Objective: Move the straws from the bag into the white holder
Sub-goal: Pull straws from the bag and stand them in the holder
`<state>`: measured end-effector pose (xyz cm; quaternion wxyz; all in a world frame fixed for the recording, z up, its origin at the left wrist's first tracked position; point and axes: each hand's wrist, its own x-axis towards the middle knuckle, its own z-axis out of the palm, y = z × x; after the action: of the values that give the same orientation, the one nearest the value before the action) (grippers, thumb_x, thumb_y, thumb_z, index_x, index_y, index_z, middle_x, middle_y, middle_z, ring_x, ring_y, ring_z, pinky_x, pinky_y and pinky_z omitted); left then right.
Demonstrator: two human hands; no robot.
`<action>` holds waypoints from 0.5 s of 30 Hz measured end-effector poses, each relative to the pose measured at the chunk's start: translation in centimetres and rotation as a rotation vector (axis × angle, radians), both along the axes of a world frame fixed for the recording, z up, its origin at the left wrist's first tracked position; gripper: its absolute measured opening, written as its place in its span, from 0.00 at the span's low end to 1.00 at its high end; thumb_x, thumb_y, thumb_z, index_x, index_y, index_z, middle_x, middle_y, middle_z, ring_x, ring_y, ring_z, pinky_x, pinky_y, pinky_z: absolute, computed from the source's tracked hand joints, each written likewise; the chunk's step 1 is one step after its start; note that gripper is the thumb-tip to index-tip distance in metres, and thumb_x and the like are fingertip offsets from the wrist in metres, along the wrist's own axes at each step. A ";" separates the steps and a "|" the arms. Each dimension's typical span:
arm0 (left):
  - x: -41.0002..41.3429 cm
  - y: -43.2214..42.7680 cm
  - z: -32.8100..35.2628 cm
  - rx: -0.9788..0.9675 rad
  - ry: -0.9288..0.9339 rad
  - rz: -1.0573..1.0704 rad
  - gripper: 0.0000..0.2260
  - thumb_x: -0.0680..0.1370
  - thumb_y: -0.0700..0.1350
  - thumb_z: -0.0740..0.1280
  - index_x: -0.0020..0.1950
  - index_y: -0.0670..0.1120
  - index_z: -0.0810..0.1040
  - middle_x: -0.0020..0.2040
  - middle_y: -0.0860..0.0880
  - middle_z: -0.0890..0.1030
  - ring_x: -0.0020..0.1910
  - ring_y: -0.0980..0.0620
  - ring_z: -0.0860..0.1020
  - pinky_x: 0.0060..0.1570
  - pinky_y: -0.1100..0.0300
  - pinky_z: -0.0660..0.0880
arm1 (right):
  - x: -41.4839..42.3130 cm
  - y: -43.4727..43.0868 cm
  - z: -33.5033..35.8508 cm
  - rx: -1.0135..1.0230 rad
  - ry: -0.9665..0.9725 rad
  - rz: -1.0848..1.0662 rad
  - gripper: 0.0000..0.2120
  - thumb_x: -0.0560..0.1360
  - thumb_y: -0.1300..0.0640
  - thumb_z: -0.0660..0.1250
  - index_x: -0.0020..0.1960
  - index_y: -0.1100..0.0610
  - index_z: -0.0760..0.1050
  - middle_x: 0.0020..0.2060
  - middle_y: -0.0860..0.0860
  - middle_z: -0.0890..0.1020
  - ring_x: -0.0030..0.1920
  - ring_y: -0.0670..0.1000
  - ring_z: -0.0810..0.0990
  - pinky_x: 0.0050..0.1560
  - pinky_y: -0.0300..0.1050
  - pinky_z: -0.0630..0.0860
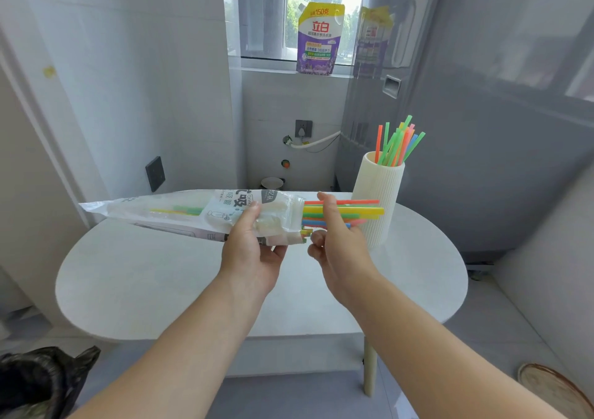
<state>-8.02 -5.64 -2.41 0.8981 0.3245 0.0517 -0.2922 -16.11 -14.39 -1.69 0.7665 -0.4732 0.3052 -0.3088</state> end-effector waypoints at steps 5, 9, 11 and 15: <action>-0.3 -0.2 -0.1 -0.017 0.041 -0.010 0.16 0.78 0.44 0.71 0.66 0.49 0.78 0.52 0.45 0.87 0.49 0.47 0.86 0.36 0.55 0.83 | 0.1 -0.6 1.3 -0.027 -0.008 -0.072 0.18 0.78 0.45 0.69 0.60 0.57 0.75 0.41 0.50 0.82 0.32 0.44 0.79 0.34 0.39 0.76; -0.2 -0.3 -0.1 -0.027 0.068 -0.011 0.16 0.78 0.45 0.71 0.66 0.49 0.78 0.52 0.46 0.87 0.47 0.47 0.86 0.35 0.55 0.83 | -0.7 -1.3 1.7 -0.077 -0.016 -0.143 0.10 0.78 0.46 0.70 0.49 0.53 0.78 0.33 0.50 0.79 0.27 0.44 0.75 0.31 0.39 0.77; -0.2 -0.4 -0.2 -0.033 0.076 -0.022 0.14 0.78 0.44 0.72 0.64 0.48 0.79 0.48 0.47 0.88 0.45 0.48 0.87 0.36 0.55 0.83 | -1.3 -1.8 1.9 -0.111 -0.055 -0.174 0.08 0.79 0.48 0.70 0.45 0.51 0.78 0.27 0.48 0.78 0.24 0.44 0.75 0.30 0.39 0.76; -0.2 -0.6 -0.4 -0.026 0.092 -0.035 0.11 0.78 0.45 0.72 0.60 0.48 0.80 0.45 0.47 0.88 0.45 0.48 0.87 0.37 0.55 0.84 | -2.2 -2.8 2.7 -0.192 -0.024 -0.211 0.08 0.78 0.47 0.70 0.46 0.51 0.76 0.25 0.45 0.78 0.23 0.43 0.76 0.27 0.37 0.76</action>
<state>-8.26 -6.26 -2.83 0.8936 0.3001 0.0835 -0.3232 -18.28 -17.17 0.98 0.6847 -0.5059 0.3132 -0.4209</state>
